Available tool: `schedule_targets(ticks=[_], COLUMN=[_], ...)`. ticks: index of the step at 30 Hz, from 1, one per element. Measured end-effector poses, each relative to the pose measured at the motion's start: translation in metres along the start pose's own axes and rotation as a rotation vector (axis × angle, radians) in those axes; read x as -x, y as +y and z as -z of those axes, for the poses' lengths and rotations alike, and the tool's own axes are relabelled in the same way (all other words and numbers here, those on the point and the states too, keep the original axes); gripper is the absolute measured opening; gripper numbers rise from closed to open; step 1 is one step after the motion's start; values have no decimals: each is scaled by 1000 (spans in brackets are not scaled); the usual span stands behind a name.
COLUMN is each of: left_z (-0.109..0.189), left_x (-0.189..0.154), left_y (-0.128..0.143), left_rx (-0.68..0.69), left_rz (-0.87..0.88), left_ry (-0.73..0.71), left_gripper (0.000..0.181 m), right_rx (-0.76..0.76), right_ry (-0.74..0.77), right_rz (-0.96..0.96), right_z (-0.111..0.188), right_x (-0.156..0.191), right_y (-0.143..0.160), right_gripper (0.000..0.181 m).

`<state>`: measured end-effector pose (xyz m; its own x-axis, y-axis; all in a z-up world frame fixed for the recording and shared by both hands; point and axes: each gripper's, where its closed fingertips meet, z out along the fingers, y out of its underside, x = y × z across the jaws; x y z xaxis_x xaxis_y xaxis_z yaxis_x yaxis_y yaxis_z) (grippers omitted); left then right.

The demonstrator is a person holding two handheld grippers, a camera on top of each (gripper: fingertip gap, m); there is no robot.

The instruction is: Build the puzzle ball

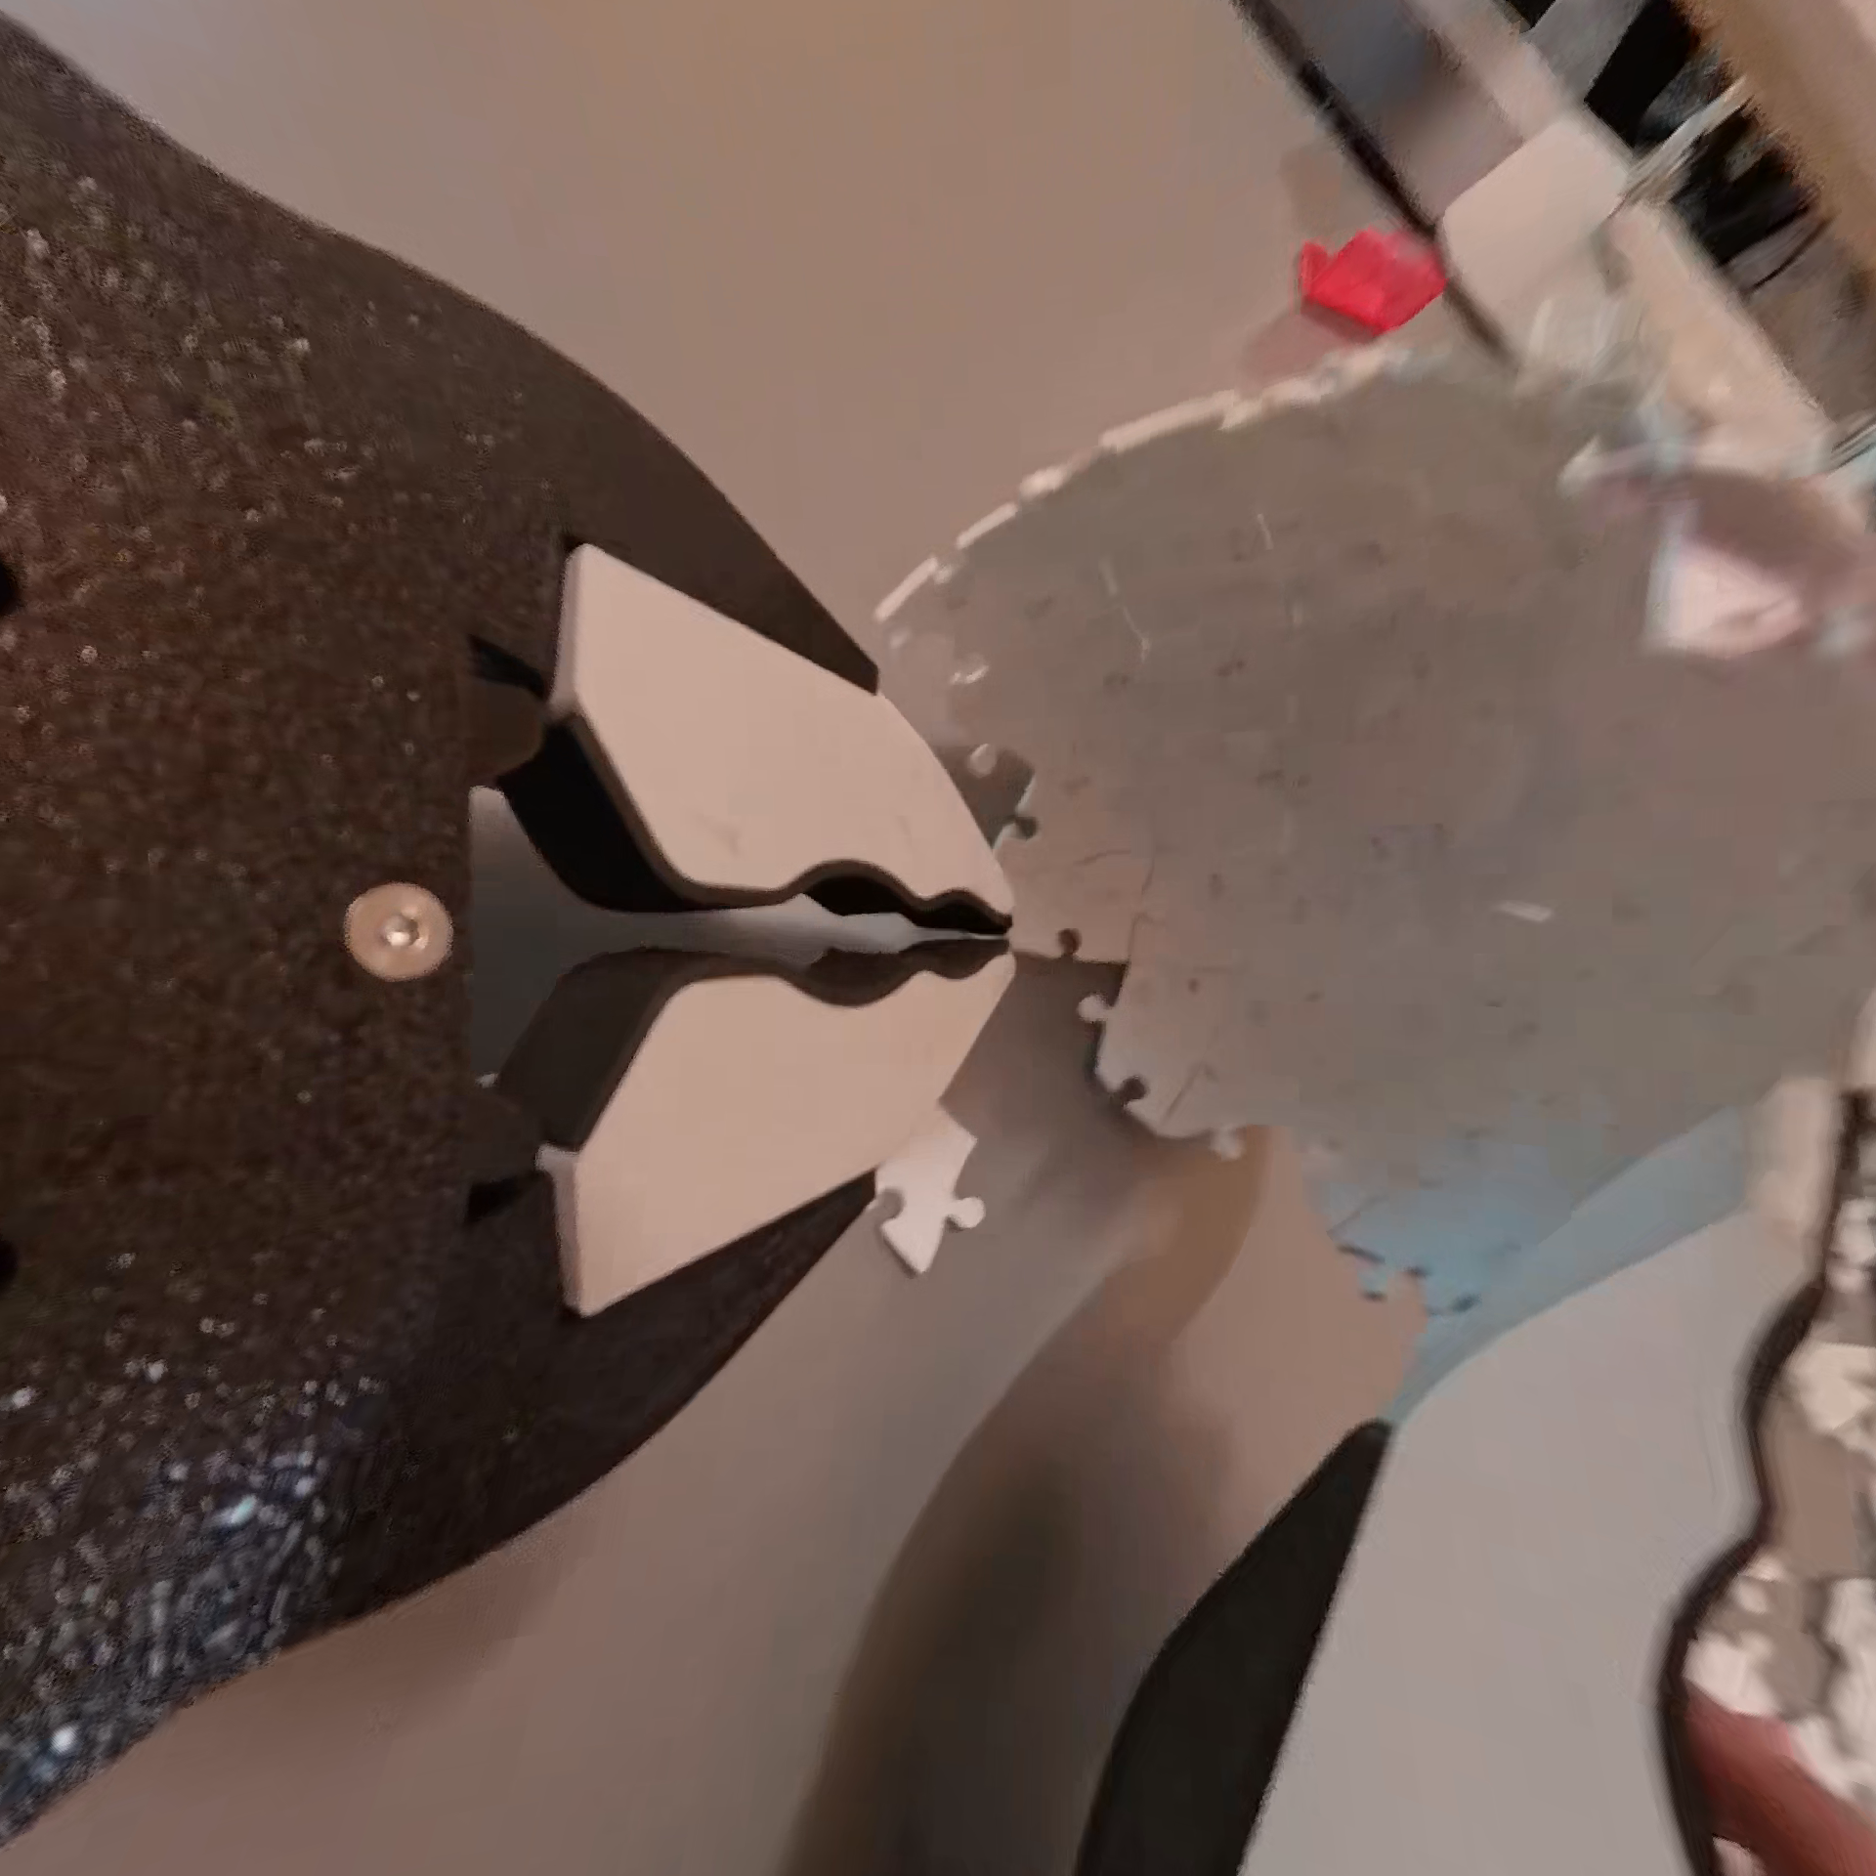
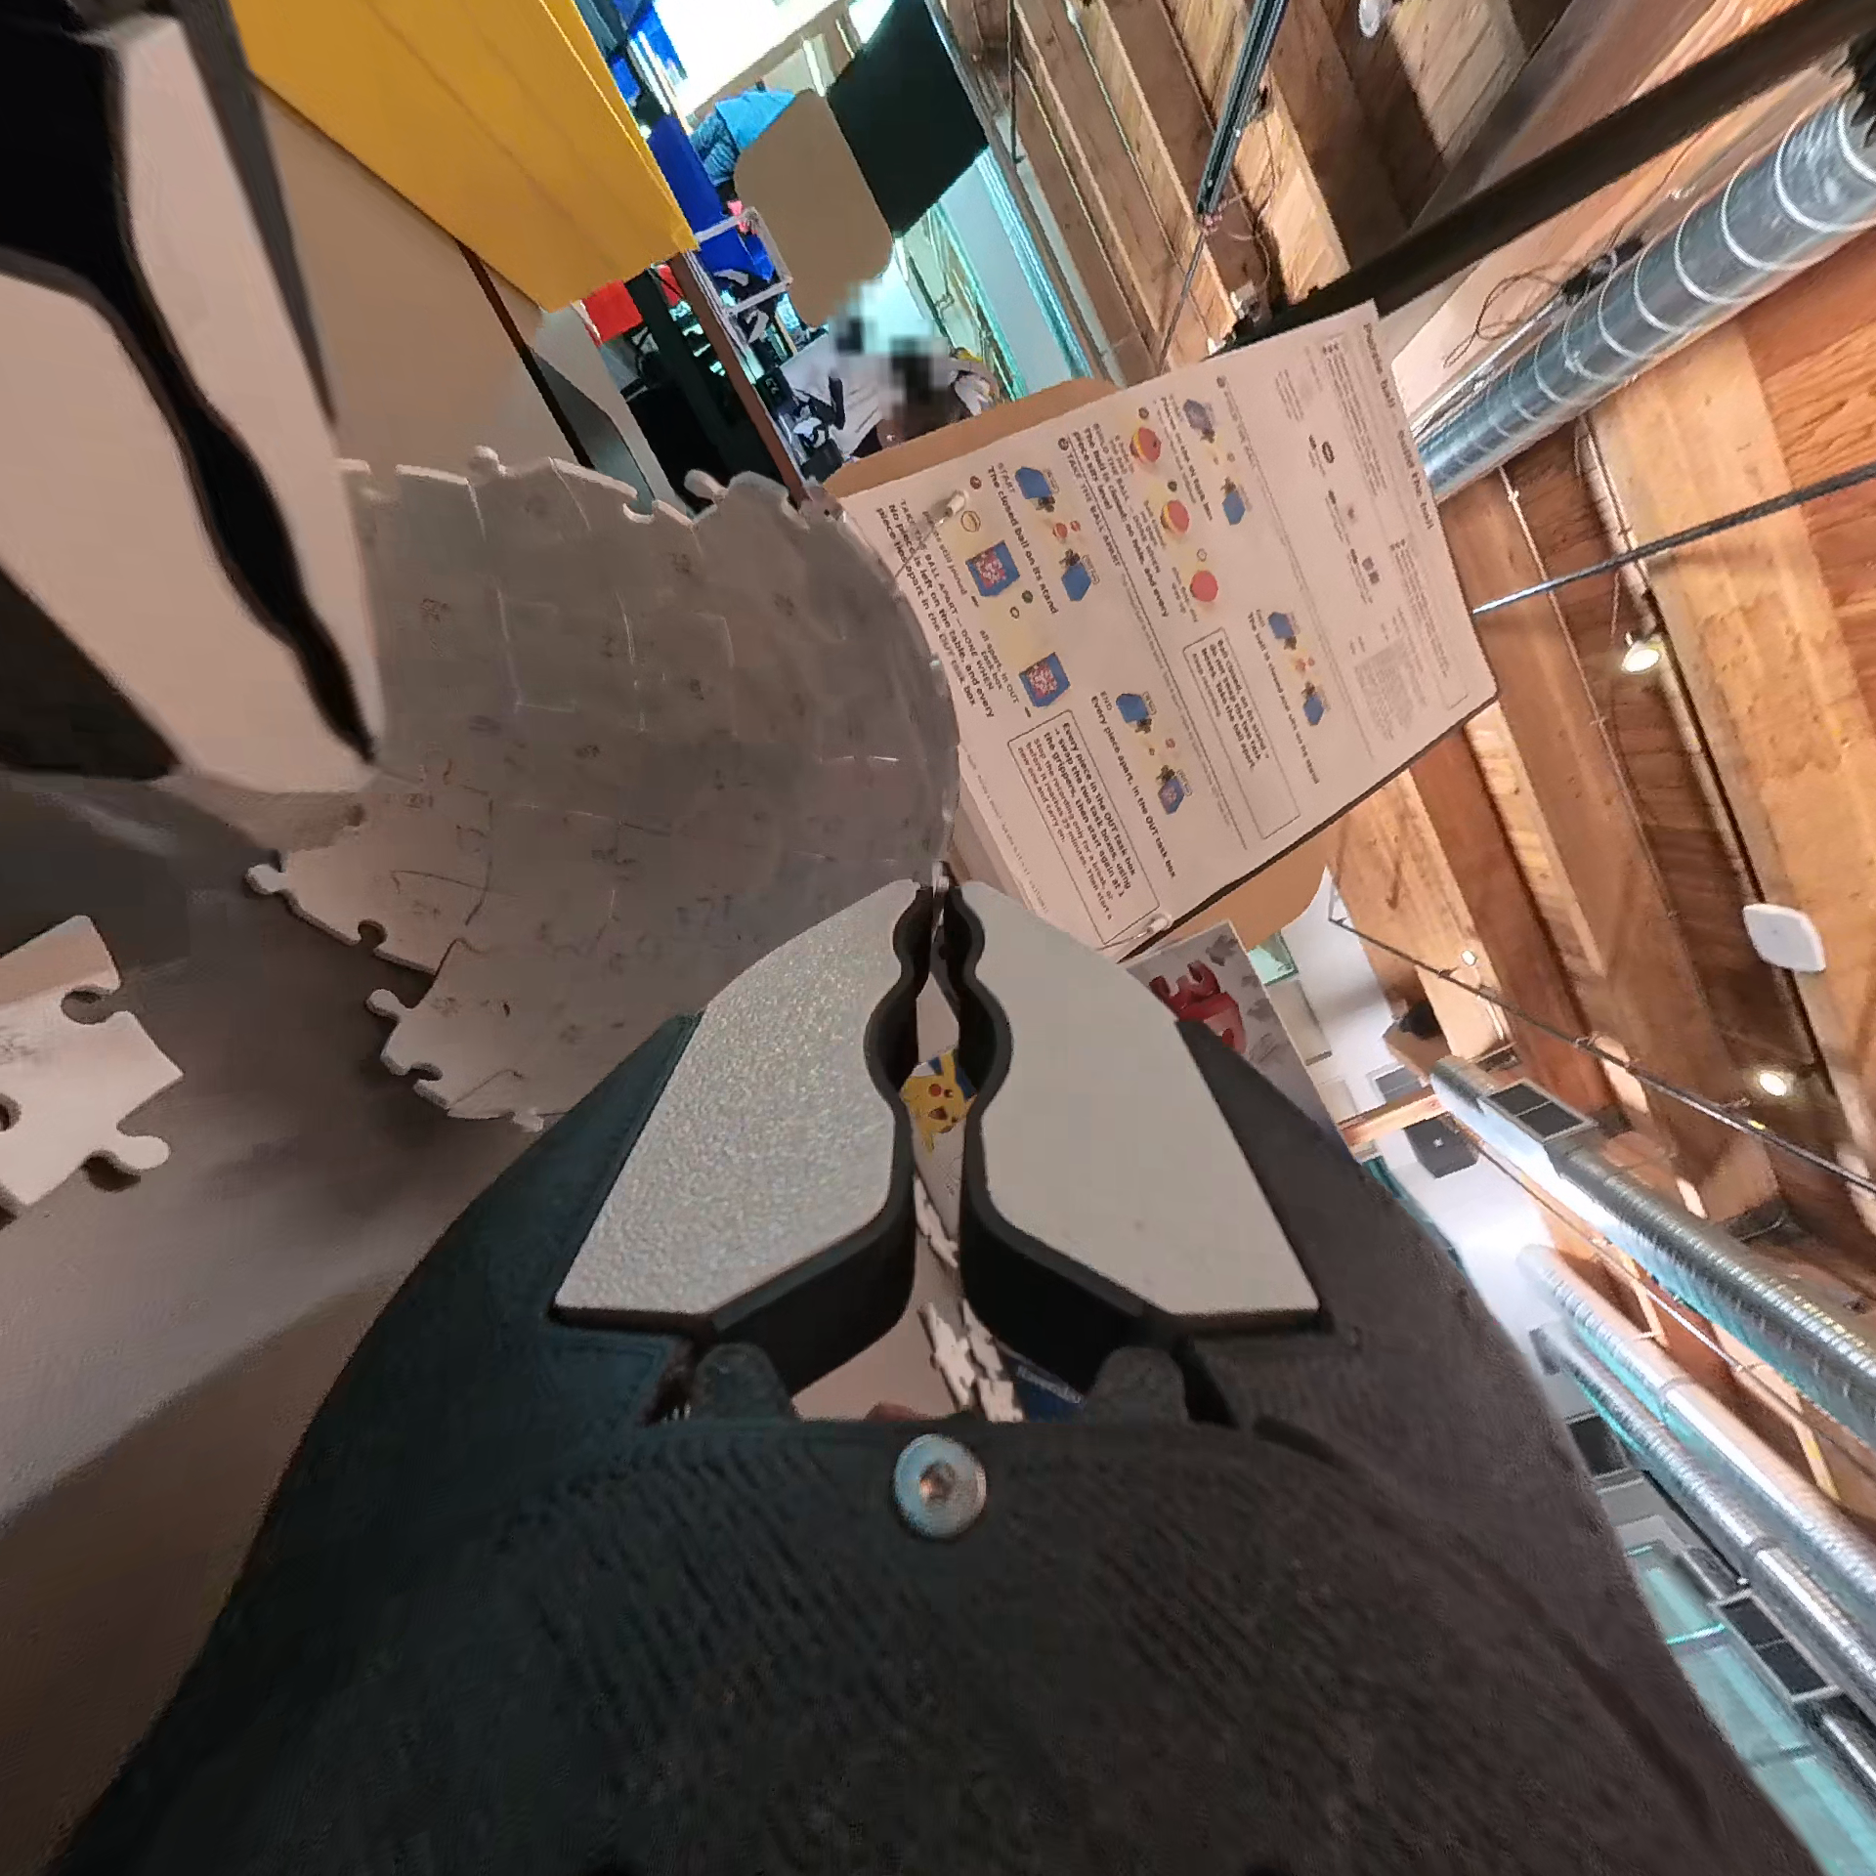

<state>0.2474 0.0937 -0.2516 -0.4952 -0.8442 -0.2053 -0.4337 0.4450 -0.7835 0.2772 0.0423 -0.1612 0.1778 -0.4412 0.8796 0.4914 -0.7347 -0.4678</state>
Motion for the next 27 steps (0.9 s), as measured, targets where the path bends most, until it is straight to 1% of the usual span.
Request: schedule_targets(ticks=[1,3,5,6,9,12,15,17,20,24,27], left_z=[1,7,14,16,16,9,4,4,7,12,17], left_x=[-4,-16,-28,-31,-36,-37,-43,-42,-35,-15,-7], left_y=[7,17,21,23,29,27,23,23,27,36,38], left_rx=[46,107,126,135,174,188,181,186,197,218,225], left_rz=[16,114,204,223,234,202,199,188,191,201,254], left_ry=[23,86,144,144,94,31,52,62,70,22,5], left_gripper=[7,28,45,49,50,50,43,42,41,45,45], right_rx=[-2,-9,-12,-14,-14,-17,-26,-26,-26,-27,-28], right_ry=[1,4,5,6,5,4,5,3,3,1,1], right_rz=[5,7,13,14,6,-6,-6,-15,-27,-31,-34], right_z=[0,1,1,1,2,3,4,5,5,5,5], right_x=[0,1,1,1,1,1,1,2,1,1,1], right_y=[0,-2,-3,-3,-2,-3,-3,-3,-2,-1,-1], right_gripper=[2,2,2,2,2,2,2,2,2,2,2])
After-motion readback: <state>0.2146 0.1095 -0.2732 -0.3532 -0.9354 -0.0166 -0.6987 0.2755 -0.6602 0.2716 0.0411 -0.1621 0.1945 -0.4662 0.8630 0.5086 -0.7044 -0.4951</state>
